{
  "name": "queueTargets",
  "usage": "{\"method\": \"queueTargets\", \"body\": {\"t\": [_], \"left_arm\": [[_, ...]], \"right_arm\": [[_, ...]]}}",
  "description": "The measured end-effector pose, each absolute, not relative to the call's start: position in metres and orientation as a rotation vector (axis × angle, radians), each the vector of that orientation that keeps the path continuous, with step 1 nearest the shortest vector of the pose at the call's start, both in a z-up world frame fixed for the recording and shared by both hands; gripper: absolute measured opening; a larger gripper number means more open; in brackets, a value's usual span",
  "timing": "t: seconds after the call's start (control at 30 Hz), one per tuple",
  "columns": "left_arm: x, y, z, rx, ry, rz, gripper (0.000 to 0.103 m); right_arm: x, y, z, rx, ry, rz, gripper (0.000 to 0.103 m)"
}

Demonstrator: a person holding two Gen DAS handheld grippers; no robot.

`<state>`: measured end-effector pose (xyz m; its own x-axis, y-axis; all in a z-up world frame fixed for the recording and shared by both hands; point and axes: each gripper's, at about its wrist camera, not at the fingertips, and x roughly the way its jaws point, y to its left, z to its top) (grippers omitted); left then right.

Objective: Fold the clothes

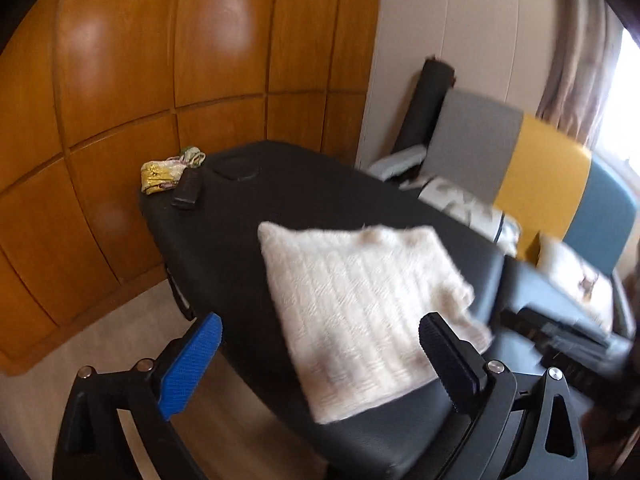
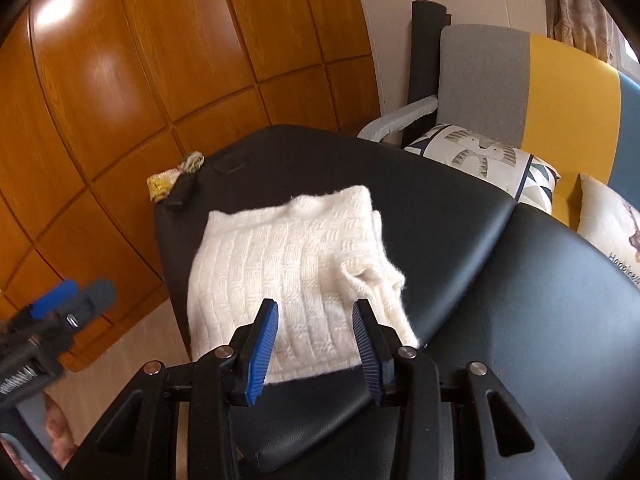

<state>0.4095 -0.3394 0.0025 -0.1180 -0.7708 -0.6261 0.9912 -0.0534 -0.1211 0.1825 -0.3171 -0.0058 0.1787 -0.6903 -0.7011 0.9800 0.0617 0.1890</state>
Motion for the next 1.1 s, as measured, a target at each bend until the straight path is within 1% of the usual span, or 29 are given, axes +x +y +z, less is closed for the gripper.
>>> {"method": "queueTargets", "body": {"t": [0.03, 0.1, 0.23, 0.3, 0.67, 0.83, 1.1], "left_arm": [[0.407, -0.339, 0.008, 0.468, 0.61, -1.58, 0.1], [0.399, -0.339, 0.016, 0.522, 0.557, -1.529, 0.093], [0.388, -0.334, 0.025, 0.551, 0.471, -1.543, 0.094], [0.388, -0.333, 0.025, 0.547, 0.467, -1.524, 0.094], [0.412, -0.346, 0.016, 0.524, 0.574, -1.502, 0.094], [0.419, -0.344, 0.017, 0.524, 0.565, -1.497, 0.094], [0.423, -0.349, 0.013, 0.532, 0.603, -1.48, 0.092]], "right_arm": [[0.187, -0.317, -0.005, 0.719, 0.499, -1.34, 0.039], [0.195, -0.32, -0.005, 0.693, 0.515, -1.336, 0.039], [0.205, -0.33, -0.008, 0.673, 0.549, -1.342, 0.039], [0.207, -0.335, -0.009, 0.659, 0.584, -1.384, 0.039], [0.24, -0.35, -0.009, 0.583, 0.653, -1.411, 0.039], [0.256, -0.35, -0.016, 0.568, 0.702, -1.363, 0.039], [0.253, -0.35, -0.021, 0.588, 0.703, -1.357, 0.039]]}}
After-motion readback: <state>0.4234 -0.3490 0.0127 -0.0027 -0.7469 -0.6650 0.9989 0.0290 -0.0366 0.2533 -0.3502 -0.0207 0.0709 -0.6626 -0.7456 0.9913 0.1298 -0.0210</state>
